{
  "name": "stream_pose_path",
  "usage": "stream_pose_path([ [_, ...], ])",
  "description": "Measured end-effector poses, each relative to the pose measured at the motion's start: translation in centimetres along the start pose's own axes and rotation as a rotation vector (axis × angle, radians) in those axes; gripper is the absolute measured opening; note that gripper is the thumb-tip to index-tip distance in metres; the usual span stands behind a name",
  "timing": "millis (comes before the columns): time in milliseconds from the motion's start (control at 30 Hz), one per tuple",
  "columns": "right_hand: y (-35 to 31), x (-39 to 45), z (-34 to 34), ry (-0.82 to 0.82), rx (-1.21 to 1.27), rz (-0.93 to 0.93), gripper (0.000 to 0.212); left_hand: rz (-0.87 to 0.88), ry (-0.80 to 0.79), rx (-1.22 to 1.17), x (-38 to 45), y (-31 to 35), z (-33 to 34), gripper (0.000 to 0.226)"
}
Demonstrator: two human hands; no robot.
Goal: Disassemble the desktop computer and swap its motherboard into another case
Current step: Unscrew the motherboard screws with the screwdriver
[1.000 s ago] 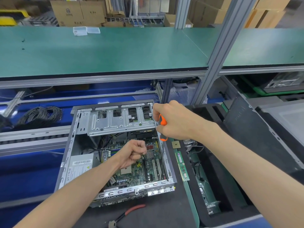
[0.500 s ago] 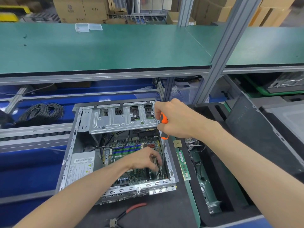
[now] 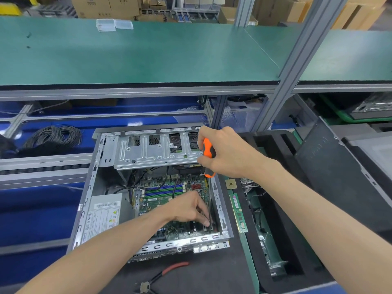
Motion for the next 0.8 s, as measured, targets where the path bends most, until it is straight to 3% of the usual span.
stream_pose_path([
  [267,0.1,1.0,0.5,-0.017,0.037,-0.013,0.021,-0.034,0.022,0.024,0.3,-0.9,-0.5,0.007],
  [800,0.0,2.0,0.9,-0.004,0.070,-0.055,0.021,-0.052,0.015,0.030,0.3,-1.7,-0.8,0.009],
])
Point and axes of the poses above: each hand's wrist, its own x-axis towards the middle knuckle, its own z-axis out of the palm, y = z × x, the point moved 9 cm from there along x, towards the middle knuckle, and after that the axes turned 15 degrees about z, right-handed, at the moved point
